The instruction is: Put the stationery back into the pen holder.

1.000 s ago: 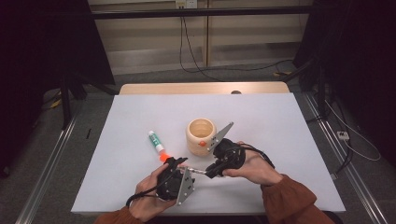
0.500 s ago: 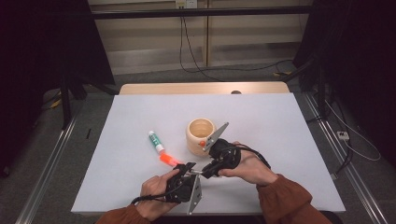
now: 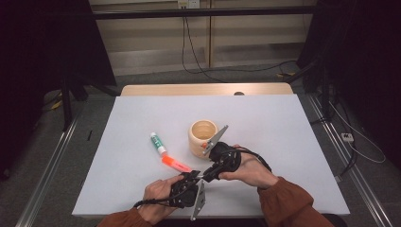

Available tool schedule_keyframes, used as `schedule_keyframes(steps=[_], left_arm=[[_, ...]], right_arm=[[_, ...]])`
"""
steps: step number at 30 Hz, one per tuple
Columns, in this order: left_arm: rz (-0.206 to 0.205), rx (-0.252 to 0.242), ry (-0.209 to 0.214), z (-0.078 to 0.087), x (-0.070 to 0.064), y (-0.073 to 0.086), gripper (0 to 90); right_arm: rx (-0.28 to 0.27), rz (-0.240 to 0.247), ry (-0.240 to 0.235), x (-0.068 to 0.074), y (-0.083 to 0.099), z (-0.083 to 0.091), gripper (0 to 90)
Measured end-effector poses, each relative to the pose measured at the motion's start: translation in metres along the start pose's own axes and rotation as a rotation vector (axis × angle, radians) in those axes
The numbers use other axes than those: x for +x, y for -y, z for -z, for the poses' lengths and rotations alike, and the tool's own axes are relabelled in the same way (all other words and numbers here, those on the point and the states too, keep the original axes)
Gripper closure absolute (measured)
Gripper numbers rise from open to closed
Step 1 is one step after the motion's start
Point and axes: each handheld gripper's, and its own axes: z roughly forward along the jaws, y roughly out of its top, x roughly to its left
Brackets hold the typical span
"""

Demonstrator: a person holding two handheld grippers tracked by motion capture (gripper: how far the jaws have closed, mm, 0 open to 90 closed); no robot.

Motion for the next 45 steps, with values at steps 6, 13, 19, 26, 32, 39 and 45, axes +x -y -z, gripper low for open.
schedule_keyframes(steps=[6,13,19,26,32,39,45], left_arm=[[0.028,-0.005,0.036,-0.002,0.001,0.003,79.8],[0.092,-0.015,0.072,-0.001,0.005,0.007,79.8],[0.153,-0.024,0.103,0.000,0.014,0.012,79.8],[0.330,-0.095,0.135,0.000,0.020,0.021,79.8],[0.453,-0.139,0.187,0.003,0.030,0.029,79.8],[0.652,-0.225,0.280,0.005,0.040,0.041,79.8],[0.769,-0.284,0.310,0.007,0.046,0.048,79.7]], right_arm=[[-0.029,0.006,0.008,-0.002,0.001,0.001,75.9],[-0.059,-0.008,0.042,-0.004,0.009,0.010,54.5],[-0.085,-0.044,0.090,-0.008,0.019,0.016,34.9],[-0.131,-0.081,0.139,-0.010,0.029,0.021,17.6],[-0.173,-0.107,0.184,-0.008,0.040,0.027,13.7],[-0.215,-0.159,0.254,-0.013,0.060,0.037,12.5],[-0.249,-0.213,0.317,-0.015,0.078,0.040,12.1]])
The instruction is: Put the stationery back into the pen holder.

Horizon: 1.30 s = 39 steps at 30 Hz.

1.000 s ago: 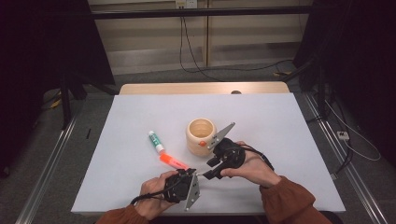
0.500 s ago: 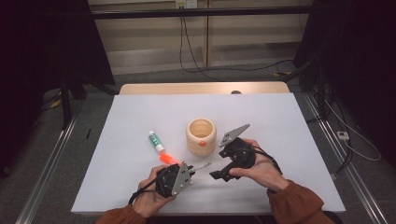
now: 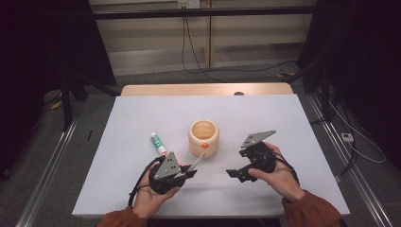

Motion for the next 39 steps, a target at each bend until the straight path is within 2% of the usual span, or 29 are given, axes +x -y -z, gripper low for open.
schedule_keyframes(steps=[4,8,10,13,17,21,25,30,33,36,39], left_arm=[[0.039,-0.028,0.012,0.003,0.004,-0.001,79.8],[0.113,-0.082,0.021,0.008,0.013,-0.008,79.7],[0.136,-0.110,0.015,0.011,0.017,-0.012,79.8],[0.139,-0.130,0.004,0.013,0.021,-0.015,79.8],[0.166,-0.167,-0.006,0.015,0.026,-0.021,79.7],[0.195,-0.208,-0.017,0.016,0.034,-0.028,79.7],[0.202,-0.237,-0.037,0.016,0.041,-0.038,79.8],[0.209,-0.263,-0.049,0.017,0.054,-0.052,79.7],[0.216,-0.273,-0.061,0.017,0.060,-0.056,79.7],[0.247,-0.303,-0.076,0.015,0.068,-0.061,79.7],[0.241,-0.304,-0.083,0.011,0.071,-0.065,79.7]], right_arm=[[-0.025,-0.027,0.029,-0.005,0.008,0.006,10.1],[-0.054,-0.048,0.057,-0.010,0.022,0.014,10.3],[-0.067,-0.058,0.069,-0.012,0.028,0.016,10.5],[-0.068,-0.066,0.067,-0.014,0.035,0.019,11.3],[-0.097,-0.071,0.100,-0.016,0.045,0.024,11.2],[-0.126,-0.099,0.108,-0.020,0.055,0.028,10.1],[-0.168,-0.120,0.143,-0.023,0.061,0.031,9.5],[-0.188,-0.146,0.174,-0.026,0.071,0.032,7.7],[-0.223,-0.152,0.199,-0.028,0.079,0.034,8.2],[-0.268,-0.164,0.228,-0.029,0.087,0.037,8.3],[-0.299,-0.172,0.234,-0.029,0.094,0.039,8.3]])
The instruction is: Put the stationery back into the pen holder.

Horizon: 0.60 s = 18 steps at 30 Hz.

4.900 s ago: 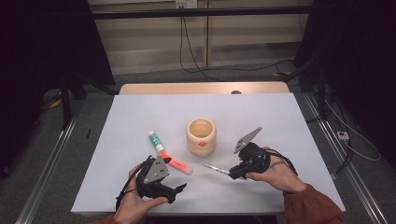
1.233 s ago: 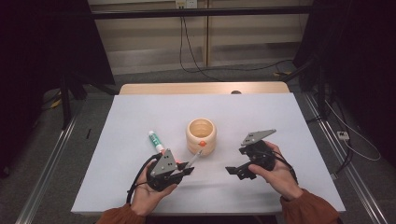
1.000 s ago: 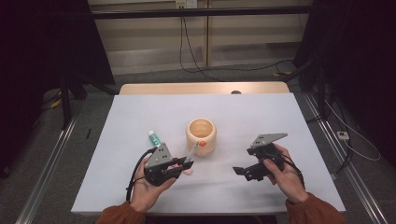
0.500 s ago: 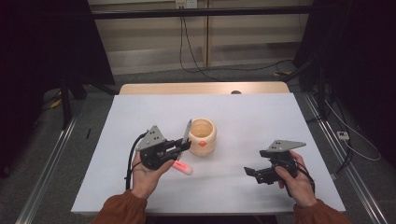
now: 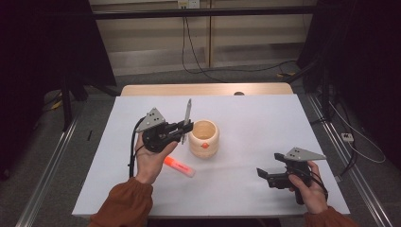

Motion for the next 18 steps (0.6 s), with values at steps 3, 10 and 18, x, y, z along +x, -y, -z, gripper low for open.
schedule_keyframes(steps=[3,10,18], left_arm=[[0.008,0.003,0.001,-0.011,0.001,-0.004,79.7],[0.031,-0.022,-0.003,-0.032,0.004,-0.010,79.7],[0.036,-0.023,-0.029,-0.059,0.013,-0.012,79.7]], right_arm=[[0.008,-0.011,0.006,-0.003,0.005,0.001,8.8],[0.023,0.016,-0.017,-0.004,0.010,0.003,8.6],[0.028,0.005,-0.030,-0.008,0.013,0.002,8.2]])
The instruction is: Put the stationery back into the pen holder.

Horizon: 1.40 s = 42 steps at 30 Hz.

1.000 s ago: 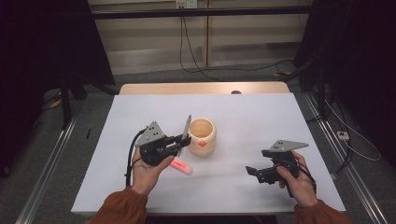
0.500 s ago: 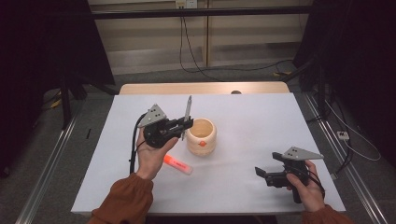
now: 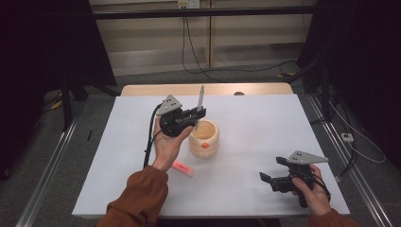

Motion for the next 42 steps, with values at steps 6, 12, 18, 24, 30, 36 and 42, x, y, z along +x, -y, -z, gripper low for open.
schedule_keyframes(steps=[6,12,18,24,30,36,42], left_arm=[[-0.004,0.003,0.020,-0.012,-0.003,0.004,79.6],[-0.013,0.020,-0.012,-0.024,0.000,0.011,79.6],[-0.025,0.050,-0.020,-0.028,0.005,0.018,79.4],[-0.027,0.084,-0.020,-0.030,0.005,0.029,79.3],[-0.035,0.100,-0.021,-0.029,0.004,0.032,79.2],[-0.040,0.115,-0.028,-0.029,0.004,0.040,78.5],[-0.050,0.112,-0.024,-0.027,0.001,0.038,68.7]], right_arm=[[0.012,0.003,-0.010,0.000,0.000,-0.002,6.2],[0.012,0.002,-0.016,0.000,0.000,-0.002,5.4],[0.010,0.004,-0.024,0.000,0.000,-0.002,5.3],[0.016,0.004,-0.028,0.001,-0.001,-0.004,5.3],[0.018,0.009,-0.028,0.001,-0.001,-0.005,5.3],[0.025,0.014,-0.030,0.001,-0.001,-0.006,5.3],[0.024,0.023,-0.018,0.002,-0.001,-0.007,5.3]])
